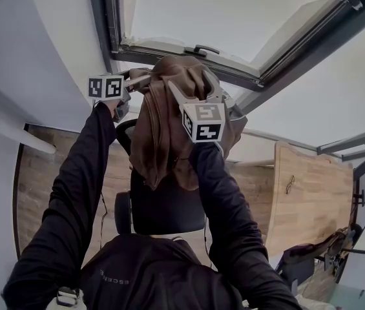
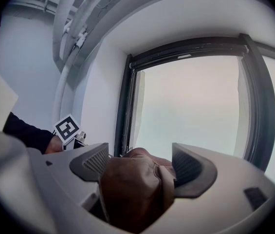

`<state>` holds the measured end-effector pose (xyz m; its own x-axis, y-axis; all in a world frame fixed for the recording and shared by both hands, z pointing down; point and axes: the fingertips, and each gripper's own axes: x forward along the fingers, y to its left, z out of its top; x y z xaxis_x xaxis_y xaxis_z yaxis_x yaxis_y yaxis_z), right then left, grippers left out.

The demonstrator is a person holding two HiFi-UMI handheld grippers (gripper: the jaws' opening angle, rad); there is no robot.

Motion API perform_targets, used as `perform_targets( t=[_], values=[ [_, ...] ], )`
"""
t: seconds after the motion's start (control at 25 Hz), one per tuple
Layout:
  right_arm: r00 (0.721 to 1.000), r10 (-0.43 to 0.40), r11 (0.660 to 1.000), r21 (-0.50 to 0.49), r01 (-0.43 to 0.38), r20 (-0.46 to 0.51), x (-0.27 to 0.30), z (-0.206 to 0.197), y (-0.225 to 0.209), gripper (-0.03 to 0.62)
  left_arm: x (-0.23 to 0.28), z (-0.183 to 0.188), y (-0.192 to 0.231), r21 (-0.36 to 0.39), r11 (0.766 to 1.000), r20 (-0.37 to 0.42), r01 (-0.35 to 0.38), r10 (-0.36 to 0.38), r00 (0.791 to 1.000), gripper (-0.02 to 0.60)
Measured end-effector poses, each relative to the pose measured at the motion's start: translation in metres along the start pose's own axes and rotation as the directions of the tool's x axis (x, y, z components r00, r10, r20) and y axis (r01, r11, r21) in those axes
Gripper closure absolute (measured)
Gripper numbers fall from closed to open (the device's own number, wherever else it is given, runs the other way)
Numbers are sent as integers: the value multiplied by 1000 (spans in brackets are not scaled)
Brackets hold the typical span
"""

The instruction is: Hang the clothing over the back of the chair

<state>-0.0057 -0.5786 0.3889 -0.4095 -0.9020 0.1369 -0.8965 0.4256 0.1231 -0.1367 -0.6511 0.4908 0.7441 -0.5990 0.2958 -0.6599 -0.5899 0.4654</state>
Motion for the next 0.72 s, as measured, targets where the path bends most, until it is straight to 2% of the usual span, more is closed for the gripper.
perform_targets(
  t=[0.12, 0.24, 0.44, 0.72],
  values=[
    [1000, 0, 1000, -2, 0, -4, -1, -2, 2, 183, -14, 6, 8, 71, 994, 29, -85, 83, 996, 178],
    [1000, -2, 1000, -4, 2, -9, 0, -6, 2, 184, -30, 15, 12, 179, 969, 55, -170, 163, 985, 178],
    [1000, -4, 1000, 11, 5, -6, 0, -3, 2, 181, -47, 30, -6, 307, 929, 73, -205, 192, 979, 178],
    [1000, 13, 1000, 20, -13, 13, -20, 13, 11, 181, -68, 40, -42, 372, 903, 105, -216, 191, 976, 179]
  ],
)
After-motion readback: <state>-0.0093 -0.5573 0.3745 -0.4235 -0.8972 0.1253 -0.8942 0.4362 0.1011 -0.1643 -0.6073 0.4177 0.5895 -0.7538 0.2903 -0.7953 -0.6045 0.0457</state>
